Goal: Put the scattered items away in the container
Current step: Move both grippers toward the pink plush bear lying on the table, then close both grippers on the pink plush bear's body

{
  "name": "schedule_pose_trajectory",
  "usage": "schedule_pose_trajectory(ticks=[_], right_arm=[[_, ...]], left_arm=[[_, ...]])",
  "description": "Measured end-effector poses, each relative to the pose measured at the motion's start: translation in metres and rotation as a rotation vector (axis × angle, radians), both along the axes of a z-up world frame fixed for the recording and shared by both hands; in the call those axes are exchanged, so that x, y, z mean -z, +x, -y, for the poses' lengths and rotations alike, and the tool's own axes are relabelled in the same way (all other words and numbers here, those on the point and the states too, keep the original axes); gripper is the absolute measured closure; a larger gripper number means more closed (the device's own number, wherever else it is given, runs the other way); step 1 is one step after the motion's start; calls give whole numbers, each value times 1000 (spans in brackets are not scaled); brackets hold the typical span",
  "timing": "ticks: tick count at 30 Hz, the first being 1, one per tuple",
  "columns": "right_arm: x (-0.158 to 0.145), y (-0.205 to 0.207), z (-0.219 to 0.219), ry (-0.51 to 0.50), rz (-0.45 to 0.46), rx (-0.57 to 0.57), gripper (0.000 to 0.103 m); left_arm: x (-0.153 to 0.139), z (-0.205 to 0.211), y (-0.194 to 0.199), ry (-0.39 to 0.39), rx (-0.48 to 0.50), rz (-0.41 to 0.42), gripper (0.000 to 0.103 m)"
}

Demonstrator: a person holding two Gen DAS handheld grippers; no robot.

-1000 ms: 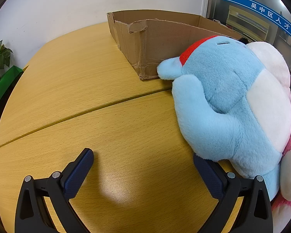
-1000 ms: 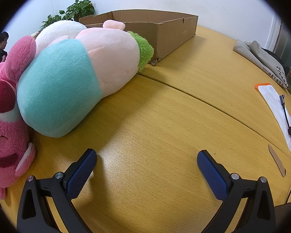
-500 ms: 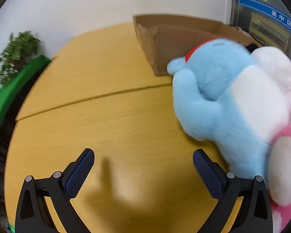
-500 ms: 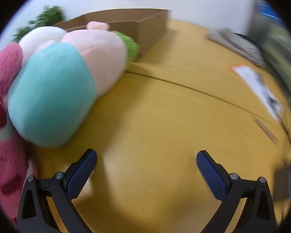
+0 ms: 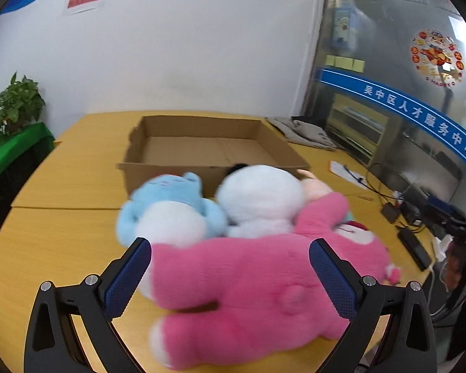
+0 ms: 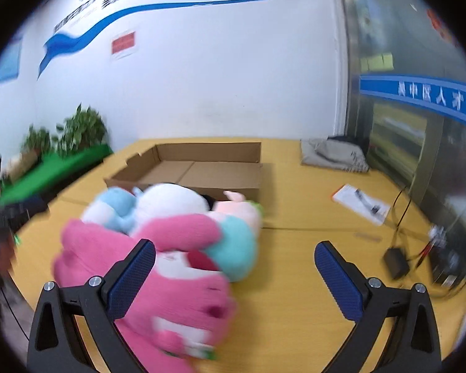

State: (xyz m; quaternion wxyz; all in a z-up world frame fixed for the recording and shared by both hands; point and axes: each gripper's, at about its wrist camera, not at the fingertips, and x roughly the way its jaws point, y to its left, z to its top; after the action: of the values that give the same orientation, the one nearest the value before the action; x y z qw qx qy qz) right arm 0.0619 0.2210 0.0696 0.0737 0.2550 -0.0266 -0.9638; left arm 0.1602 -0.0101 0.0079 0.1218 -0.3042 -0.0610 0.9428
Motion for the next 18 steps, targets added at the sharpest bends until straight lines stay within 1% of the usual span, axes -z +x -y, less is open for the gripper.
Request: schedule_pose_trajectory(ticks=[2, 3, 5, 7, 9, 12, 15, 18], right_arm=[[10, -6, 11, -53, 32, 36, 1], [18, -9, 20, -82, 66, 43, 1], [33, -11, 31, -94, 123, 41, 1], [44, -7, 45, -50, 153, 44, 1], [47, -6, 53, -4, 158, 51, 1], [48, -9, 61, 51, 153, 48, 1], [47, -13, 58, 70, 133, 60, 1], [51, -20, 54, 79, 140, 83, 1]], left_arm=[[7, -12, 1, -19, -37, 8, 0], [9, -19, 3, -37, -55, 14, 0], [14, -24, 4, -68, -72, 23, 0], [18, -29, 6, -64, -57, 37, 0], [23, -30, 6, -50, -40, 56, 0], [34, -32, -3, -25, -11, 110, 0], [42, -31, -8, -6, 1, 126, 0], [47, -30, -11, 10, -2, 133, 0]])
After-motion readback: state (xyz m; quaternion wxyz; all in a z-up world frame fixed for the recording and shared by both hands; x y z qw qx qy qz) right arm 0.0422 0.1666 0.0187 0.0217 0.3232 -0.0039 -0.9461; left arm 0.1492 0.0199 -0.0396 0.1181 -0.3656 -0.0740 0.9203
